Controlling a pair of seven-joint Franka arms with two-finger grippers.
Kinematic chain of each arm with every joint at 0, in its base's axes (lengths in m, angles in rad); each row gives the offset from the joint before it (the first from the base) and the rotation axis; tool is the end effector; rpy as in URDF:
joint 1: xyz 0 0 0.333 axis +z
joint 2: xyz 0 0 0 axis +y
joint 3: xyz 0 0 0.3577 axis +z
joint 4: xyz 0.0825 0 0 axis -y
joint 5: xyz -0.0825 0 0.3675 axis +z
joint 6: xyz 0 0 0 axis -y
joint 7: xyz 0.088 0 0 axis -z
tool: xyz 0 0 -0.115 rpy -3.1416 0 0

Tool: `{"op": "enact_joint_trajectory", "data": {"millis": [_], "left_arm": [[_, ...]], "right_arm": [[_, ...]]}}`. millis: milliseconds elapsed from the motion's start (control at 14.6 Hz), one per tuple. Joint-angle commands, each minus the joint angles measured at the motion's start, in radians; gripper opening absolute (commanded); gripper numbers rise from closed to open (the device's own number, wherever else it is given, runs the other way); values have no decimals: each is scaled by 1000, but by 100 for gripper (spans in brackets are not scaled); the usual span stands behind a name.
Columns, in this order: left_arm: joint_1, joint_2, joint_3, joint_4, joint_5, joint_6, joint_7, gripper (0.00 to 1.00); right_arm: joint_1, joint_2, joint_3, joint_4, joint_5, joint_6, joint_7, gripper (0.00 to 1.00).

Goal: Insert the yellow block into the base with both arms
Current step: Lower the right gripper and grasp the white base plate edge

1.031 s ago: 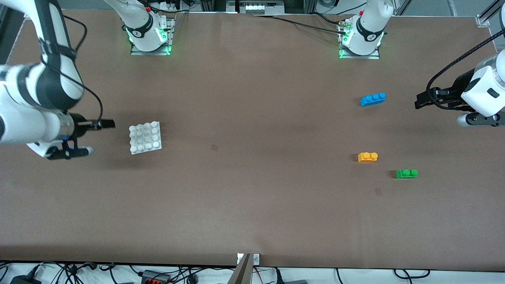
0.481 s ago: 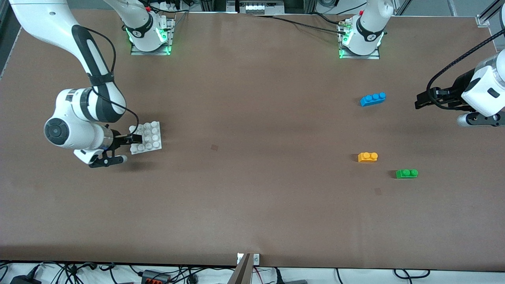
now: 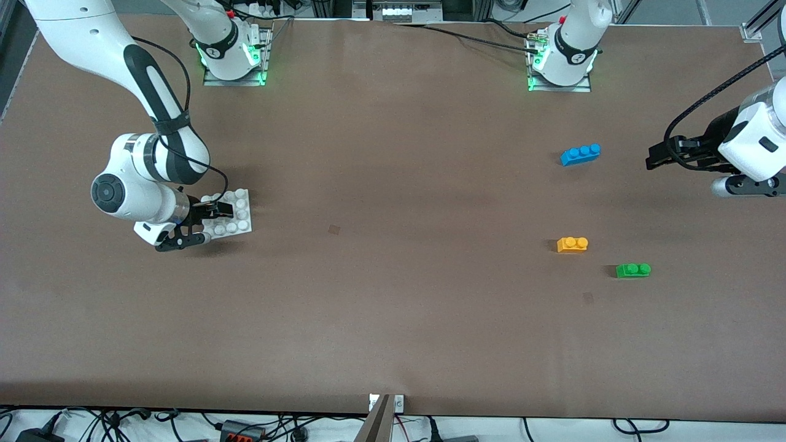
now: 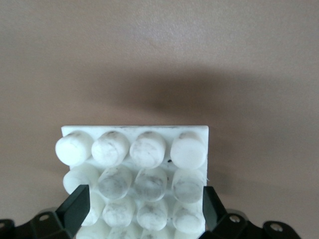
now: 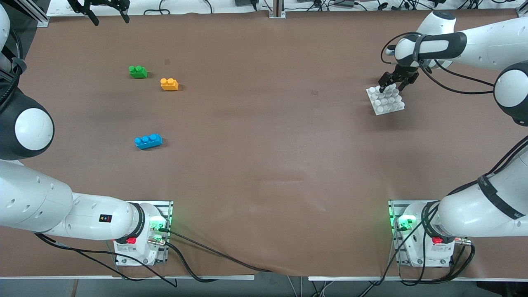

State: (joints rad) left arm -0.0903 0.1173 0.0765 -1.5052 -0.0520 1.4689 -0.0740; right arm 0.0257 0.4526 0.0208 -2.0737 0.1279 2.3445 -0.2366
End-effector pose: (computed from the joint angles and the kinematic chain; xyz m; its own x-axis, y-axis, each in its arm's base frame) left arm 0.5642 -0.0170 0.6152 0.9863 0.0558 -0.1553 0.0614 -0.9976 0.0316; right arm 0.5753 0.0291 0.2373 0.9685 0.1905 -0.1603 0.1718 -0.9773 -0.1237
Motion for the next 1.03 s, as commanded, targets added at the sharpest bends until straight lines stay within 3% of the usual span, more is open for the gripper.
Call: {"op": "enact_joint_trajectory", "data": {"millis": [0,344,481,619,962], "left_arm": [[-2,2,5,17,-20,-4,-7,100],[-2,2,5,17,-20,-4,-7,100],[-2,2,5,17,-20,-4,-7,100],[-2,2,5,17,-19,-4,-7,100],[-2,4,5,17,-20,-4,-9,100]], "right_arm": [[-9,-11,2,-22,22,18,-32,100],[-27,21,1,-20,22,24,-33,100],[-27,23,2,-20,22,15,-33,68],[-27,35,2,-20,22,13,-33,50],[-24,47,4,-16,22,15,-32,45]]}}
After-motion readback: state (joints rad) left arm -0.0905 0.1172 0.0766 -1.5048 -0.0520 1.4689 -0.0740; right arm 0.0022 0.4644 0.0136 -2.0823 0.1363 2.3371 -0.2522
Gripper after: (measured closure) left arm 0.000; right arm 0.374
